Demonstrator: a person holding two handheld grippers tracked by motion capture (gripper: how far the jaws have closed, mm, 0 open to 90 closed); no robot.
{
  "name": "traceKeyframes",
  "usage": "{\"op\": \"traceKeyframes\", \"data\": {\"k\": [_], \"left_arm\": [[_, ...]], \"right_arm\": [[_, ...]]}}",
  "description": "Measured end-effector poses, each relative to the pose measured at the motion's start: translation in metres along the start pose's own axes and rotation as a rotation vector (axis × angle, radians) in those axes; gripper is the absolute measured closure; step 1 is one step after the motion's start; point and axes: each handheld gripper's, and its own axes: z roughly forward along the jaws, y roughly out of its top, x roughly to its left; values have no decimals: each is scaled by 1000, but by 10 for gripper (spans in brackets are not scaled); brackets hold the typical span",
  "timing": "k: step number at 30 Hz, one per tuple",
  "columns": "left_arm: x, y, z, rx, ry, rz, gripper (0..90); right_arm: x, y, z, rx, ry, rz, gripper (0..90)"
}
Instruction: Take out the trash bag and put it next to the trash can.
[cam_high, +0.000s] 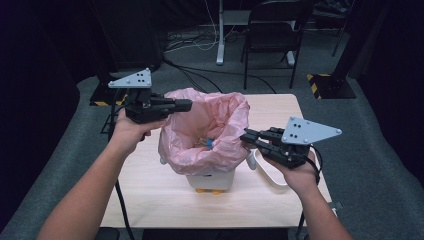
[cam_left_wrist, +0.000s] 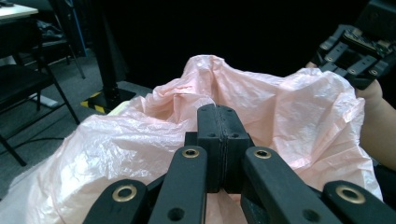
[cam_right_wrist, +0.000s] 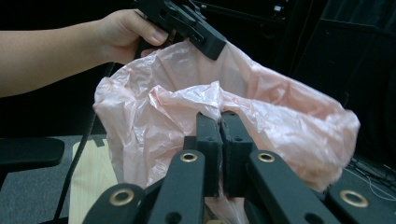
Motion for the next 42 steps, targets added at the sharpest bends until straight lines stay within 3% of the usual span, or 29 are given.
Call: {"op": "traceKeyframes", "data": {"k": [10, 20, 27, 34, 39, 42], "left_arm": [[-18, 3, 7, 4, -51, 17, 892], [-26, -1, 14, 9, -72, 15, 892], [-25, -4, 18, 17, -93, 2, 892], [-22, -6, 20, 19, -86, -8, 891], [-13, -6, 18, 14, -69, -33, 890], [-7, -8, 17, 4, -84, -49, 887]], "right_arm": [[-1, 17, 24, 42, 42, -34, 874], [-5, 17, 46, 62, 76, -18, 875], [-9, 18, 59, 79, 82, -23, 877], [-17, 19, 72, 97, 79, -23, 878], [-25, 23, 83, 109, 74, -25, 878], [-29, 25, 89, 113, 74, -26, 878]]}}
